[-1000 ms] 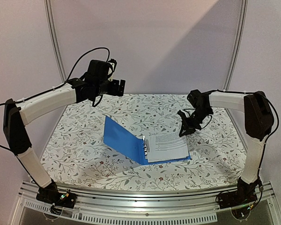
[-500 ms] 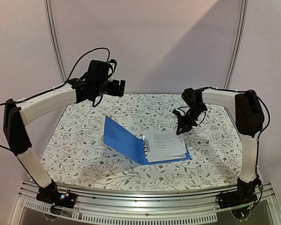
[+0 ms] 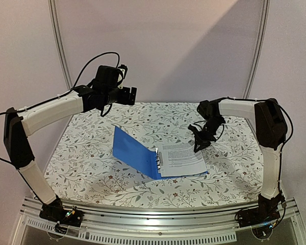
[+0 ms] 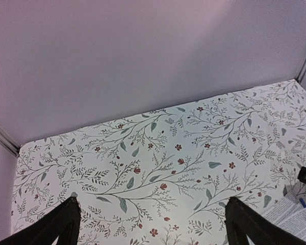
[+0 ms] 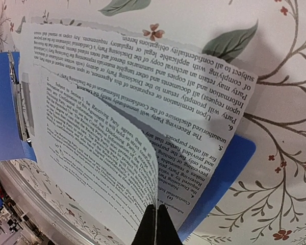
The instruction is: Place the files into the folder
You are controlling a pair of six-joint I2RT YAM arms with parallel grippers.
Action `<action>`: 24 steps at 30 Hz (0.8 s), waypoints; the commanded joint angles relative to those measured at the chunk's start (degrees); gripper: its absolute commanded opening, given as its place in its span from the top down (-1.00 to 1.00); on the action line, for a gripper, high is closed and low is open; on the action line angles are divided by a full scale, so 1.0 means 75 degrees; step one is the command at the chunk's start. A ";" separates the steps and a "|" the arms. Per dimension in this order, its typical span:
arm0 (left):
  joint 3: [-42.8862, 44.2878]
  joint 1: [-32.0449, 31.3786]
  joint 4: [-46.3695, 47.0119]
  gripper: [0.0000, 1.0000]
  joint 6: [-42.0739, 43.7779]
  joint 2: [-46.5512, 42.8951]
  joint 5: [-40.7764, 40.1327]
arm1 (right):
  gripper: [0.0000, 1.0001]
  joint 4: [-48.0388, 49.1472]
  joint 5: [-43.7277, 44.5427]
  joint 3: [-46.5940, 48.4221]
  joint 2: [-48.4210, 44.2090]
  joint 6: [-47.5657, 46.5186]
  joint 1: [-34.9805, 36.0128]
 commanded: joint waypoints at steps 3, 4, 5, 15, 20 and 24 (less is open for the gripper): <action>-0.0087 0.0041 0.0056 -0.99 -0.0060 0.0100 0.0070 | 1.00 -0.0025 0.0092 0.0158 -0.0151 -0.0141 0.0150; -0.0087 0.0045 0.0054 -0.99 -0.0069 0.0097 0.0070 | 1.00 -0.0028 0.0086 0.0228 -0.0106 -0.0148 0.0167; -0.0090 0.0046 0.0056 -0.99 -0.0062 0.0096 0.0080 | 1.00 -0.0024 0.0076 0.0292 -0.0045 -0.0107 0.0172; -0.0099 0.0045 0.0072 -0.99 -0.0062 0.0119 0.0127 | 1.00 -0.0050 -0.0152 0.0880 0.0263 -0.0004 0.0296; -0.0087 0.0046 0.0052 -0.99 -0.0067 0.0142 0.0148 | 1.00 -0.0054 -0.0269 0.0884 0.0349 0.0029 0.0337; -0.0087 0.0058 0.0052 -0.99 -0.0060 0.0153 0.0164 | 1.00 -0.0057 -0.0276 0.0892 0.0400 -0.0041 0.0411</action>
